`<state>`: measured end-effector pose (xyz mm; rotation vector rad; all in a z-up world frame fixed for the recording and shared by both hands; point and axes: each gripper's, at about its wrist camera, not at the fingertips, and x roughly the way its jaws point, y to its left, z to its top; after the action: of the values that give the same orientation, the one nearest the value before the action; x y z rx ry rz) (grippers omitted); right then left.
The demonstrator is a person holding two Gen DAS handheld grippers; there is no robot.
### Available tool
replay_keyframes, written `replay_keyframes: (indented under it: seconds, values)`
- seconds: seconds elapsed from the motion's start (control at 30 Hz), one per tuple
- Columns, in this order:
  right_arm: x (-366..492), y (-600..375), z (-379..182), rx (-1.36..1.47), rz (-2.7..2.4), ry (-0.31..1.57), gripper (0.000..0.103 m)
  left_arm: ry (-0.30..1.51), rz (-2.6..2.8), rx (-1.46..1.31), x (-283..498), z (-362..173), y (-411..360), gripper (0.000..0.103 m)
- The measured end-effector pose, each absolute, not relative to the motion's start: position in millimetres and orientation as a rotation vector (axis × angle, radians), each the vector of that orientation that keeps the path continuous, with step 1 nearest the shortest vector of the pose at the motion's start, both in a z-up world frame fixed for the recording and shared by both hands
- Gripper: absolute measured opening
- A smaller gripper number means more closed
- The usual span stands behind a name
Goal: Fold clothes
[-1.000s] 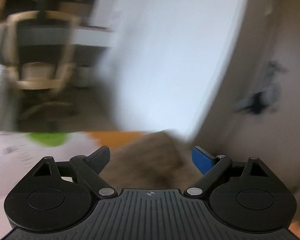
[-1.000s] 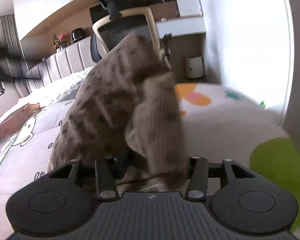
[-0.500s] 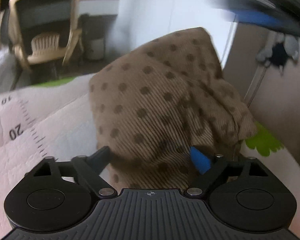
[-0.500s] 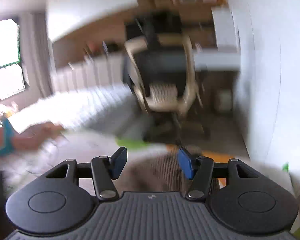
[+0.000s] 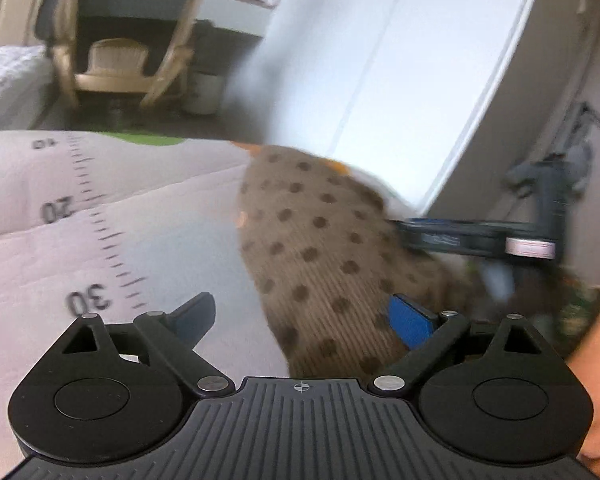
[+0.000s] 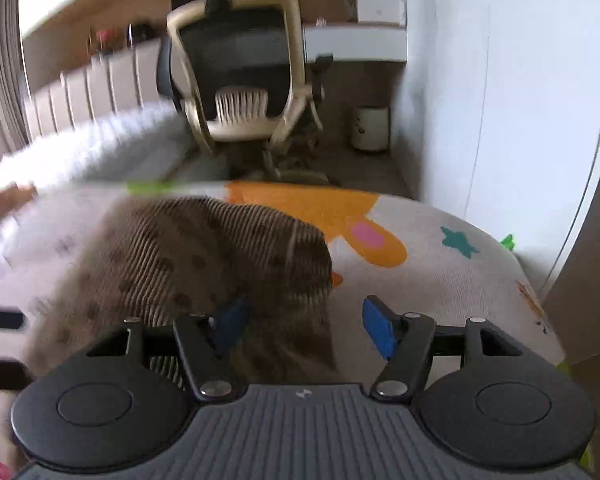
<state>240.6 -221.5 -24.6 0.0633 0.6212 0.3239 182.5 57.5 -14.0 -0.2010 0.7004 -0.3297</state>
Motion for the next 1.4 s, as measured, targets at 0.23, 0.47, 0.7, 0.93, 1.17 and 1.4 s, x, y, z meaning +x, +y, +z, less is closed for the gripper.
replay_keyframes:
  seconds: [0.23, 0.47, 0.7, 0.93, 1.17, 1.4]
  values:
    - [268, -270, -46, 0.47, 0.374, 0.68, 0.071, 0.728, -0.308, -0.18, 181, -15, 59, 0.097]
    - [257, -264, -48, 0.439, 0.462, 0.654, 0.071, 0.669, -0.313, -0.227, 176, -6, 60, 0.097]
    - [277, -264, -13, 0.389, 0.471, 0.526, 0.071, 0.611, -0.3, -0.218, 198, 12, 60, 0.097]
    - [348, -222, -17, 0.362, 0.567, 0.562, 0.071, 0.586, -0.288, -0.132, 215, 12, 46, 0.097]
    - [350, -170, -15, -0.117, 0.496, 0.69, 0.071, 0.657, -0.314, -0.071, 226, 2, 38, 0.098]
    - [299, -200, -16, -0.226, 0.39, 0.652, 0.071, 0.642, -0.336, -0.062, 223, 4, 39, 0.1]
